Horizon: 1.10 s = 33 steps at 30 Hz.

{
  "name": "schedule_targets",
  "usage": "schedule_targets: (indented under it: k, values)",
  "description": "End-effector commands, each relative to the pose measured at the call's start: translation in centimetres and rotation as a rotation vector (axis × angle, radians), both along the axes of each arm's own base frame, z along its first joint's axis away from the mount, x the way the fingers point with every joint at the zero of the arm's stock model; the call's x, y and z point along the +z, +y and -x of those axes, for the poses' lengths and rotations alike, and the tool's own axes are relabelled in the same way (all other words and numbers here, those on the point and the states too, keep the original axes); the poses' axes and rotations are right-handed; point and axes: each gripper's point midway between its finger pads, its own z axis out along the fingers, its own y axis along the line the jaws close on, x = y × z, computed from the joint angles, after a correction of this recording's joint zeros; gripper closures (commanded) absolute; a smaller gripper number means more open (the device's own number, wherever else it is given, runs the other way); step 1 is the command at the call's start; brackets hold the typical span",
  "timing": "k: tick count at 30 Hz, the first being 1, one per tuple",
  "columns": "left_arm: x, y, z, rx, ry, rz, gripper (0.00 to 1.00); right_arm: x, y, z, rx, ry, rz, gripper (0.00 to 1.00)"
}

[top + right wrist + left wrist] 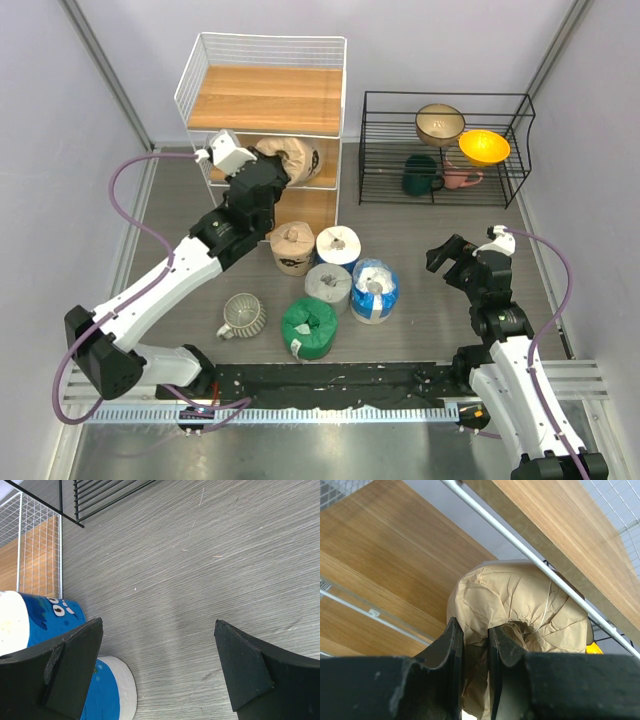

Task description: Place and organize the paper towels onto the shelf

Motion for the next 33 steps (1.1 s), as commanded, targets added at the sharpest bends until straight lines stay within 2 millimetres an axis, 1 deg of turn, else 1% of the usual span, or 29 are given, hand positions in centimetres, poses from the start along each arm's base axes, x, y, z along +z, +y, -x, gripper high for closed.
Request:
schedule_targets:
  k: [1, 2, 5, 8, 13, 14, 17, 20, 27, 33]
  values:
    - [4.1, -0.5, -0.4, 0.03, -0.093, 0.091, 0.99, 1.4, 0.1, -0.6, 0.01, -0.056, 0.008, 0.01]
    - [3.8, -0.8, -0.6, 0.028, -0.087, 0.08, 0.99, 1.4, 0.1, -0.6, 0.01, -0.056, 0.008, 0.01]
    - [4.1, -1.2, -1.0, 0.029, -0.091, 0.072, 0.98, 1.3, 0.1, -0.6, 0.01, -0.055, 0.008, 0.0]
    - [4.6, -0.9, -1.1, 0.043, -0.096, 0.06, 0.97, 1.4, 0.1, -0.6, 0.011, -0.057, 0.009, 0.01]
    - [5.0, -0.5, -1.0, 0.056, -0.099, 0.042, 0.91, 1.2, 0.1, -0.6, 0.01, -0.049, 0.011, 0.01]
    - [4.8, -0.4, -1.0, 0.062, -0.091, 0.033, 0.91, 1.2, 0.1, -0.7, 0.009, -0.05, 0.009, 0.01]
    - [5.0, -0.2, -1.0, 0.07, -0.093, 0.034, 0.9, 1.2, 0.1, -0.6, 0.01, -0.05, 0.011, 0.01]
    - [4.8, -0.2, -1.0, 0.068, -0.087, 0.028, 0.89, 1.2, 0.1, -0.6, 0.01, -0.05, 0.011, 0.01]
    - [4.7, 0.8, -0.5, 0.098, -0.07, 0.005, 0.88, 1.1, 0.0, -0.7, 0.008, -0.046, 0.012, 0.01]
    - [4.5, 0.9, -0.4, 0.105, -0.06, -0.009, 0.85, 1.1, 0.1, -0.6, 0.012, -0.046, 0.009, 0.01]
